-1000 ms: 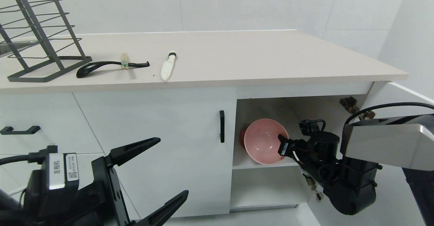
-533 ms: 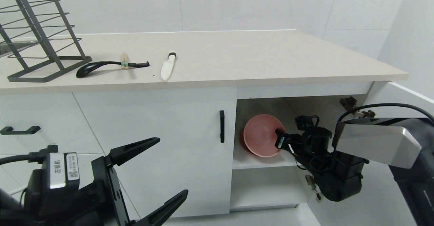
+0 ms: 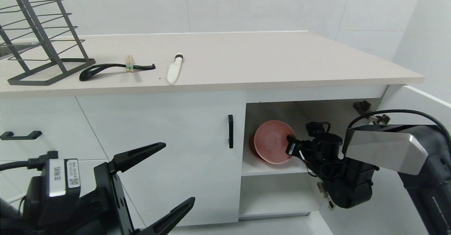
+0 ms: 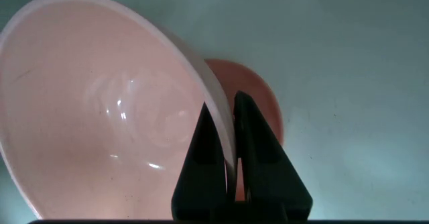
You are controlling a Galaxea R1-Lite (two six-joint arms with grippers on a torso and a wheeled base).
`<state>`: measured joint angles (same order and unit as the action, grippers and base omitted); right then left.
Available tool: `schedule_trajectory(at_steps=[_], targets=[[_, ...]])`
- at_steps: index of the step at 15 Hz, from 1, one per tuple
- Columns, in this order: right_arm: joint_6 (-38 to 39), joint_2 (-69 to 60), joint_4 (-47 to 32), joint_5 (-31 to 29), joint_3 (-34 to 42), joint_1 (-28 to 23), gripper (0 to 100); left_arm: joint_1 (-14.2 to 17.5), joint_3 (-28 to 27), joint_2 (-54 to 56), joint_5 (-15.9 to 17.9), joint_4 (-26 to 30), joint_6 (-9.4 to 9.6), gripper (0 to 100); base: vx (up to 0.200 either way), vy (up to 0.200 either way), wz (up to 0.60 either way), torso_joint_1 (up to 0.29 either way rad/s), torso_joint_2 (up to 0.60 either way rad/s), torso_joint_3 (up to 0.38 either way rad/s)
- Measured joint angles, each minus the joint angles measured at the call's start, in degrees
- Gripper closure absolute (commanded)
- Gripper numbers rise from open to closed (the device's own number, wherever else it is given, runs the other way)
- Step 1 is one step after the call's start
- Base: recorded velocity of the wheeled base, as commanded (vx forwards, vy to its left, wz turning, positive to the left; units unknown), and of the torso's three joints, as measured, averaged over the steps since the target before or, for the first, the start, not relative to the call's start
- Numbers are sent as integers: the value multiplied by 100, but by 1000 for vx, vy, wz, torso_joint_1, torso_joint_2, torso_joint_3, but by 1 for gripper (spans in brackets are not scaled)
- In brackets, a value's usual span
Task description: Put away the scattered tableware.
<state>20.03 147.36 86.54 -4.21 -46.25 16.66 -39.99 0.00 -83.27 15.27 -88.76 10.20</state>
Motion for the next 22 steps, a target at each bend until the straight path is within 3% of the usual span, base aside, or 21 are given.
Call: schedule_trajectory(at_steps=[4,5,12,18,22], targets=[[0,60,11,-9,-9,0,100,0,0,9,0,0,0,0,0,0,0,0,0,0],[0,85,11,-20,-13,0,0,0,0,10,0,-4,-2,0,0,0,0,0,0,0],[-471,35,325,-115,33,-11,0,0,0,20,0,-9,0,0,0,0,0,0,0,0],[-1015,-1534,343,-115,2209,254,0,35,0,21,2,-9,0,0,0,0,0,0,0,0],[-1357,-3357,332,-121,3652,436,0,280,0,100,-22,2,-5,0,0,0,0,0,0,0]])
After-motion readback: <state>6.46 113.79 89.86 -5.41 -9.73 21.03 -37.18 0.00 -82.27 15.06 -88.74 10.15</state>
